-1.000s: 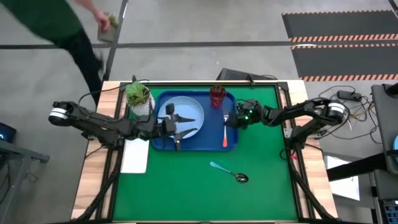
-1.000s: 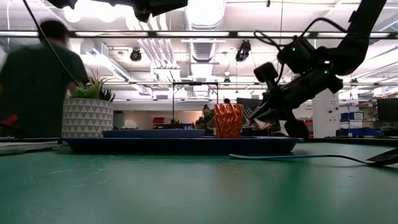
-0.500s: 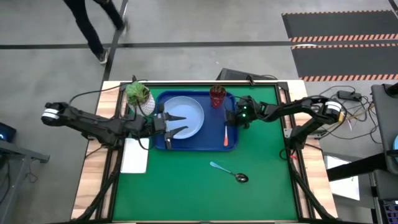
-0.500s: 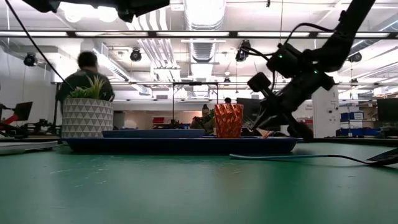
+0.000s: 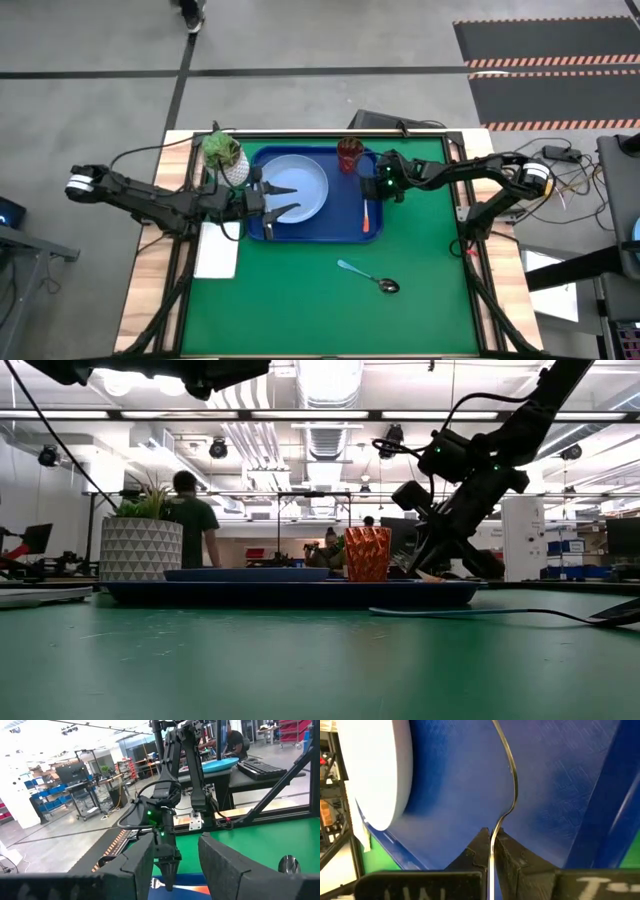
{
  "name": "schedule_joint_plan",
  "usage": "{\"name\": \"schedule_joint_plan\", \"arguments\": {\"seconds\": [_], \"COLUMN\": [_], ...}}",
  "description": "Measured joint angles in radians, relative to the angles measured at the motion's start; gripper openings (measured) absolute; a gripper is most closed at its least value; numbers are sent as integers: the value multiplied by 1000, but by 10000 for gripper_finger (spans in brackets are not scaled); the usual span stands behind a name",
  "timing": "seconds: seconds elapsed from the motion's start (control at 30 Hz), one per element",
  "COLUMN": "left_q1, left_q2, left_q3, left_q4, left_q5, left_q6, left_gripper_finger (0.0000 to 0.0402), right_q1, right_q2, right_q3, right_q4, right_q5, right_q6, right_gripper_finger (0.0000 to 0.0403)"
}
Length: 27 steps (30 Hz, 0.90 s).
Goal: Pick and place plate/cup/fork/spoon on tray
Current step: Put the orange fork on the blue serving tray to the bottom right of the brown cup
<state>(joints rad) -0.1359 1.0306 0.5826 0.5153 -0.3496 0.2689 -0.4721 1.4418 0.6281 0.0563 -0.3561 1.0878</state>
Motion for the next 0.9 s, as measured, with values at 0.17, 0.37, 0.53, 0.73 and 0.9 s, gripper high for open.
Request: {"name": "schedule_joint_plan", "arguments": {"seconds": [0.17,0.37,0.53,0.73,0.9], "left_q1": [0,0,0,0,1], "left_q2": [0,0,1,1,1], "left_q3": [0,1,1,0,0], "left_q4": [1,1,17,31,28], "left_q5": [0,0,0,0,0], "left_q6": [0,0,1,1,1], "left_gripper_finger": [135,135,135,135,135], "right_q1": [0,0,1,7,21], "right_q2": [0,0,0,19,94], "right_q3": [0,1,21,44,77], "right_q4": [0,9,8,2,-3], "right_q5": [17,35,43,45,32], "right_q6": [0,2,1,-4,-19], "right_gripper_finger": [8,8,8,8,8]}}
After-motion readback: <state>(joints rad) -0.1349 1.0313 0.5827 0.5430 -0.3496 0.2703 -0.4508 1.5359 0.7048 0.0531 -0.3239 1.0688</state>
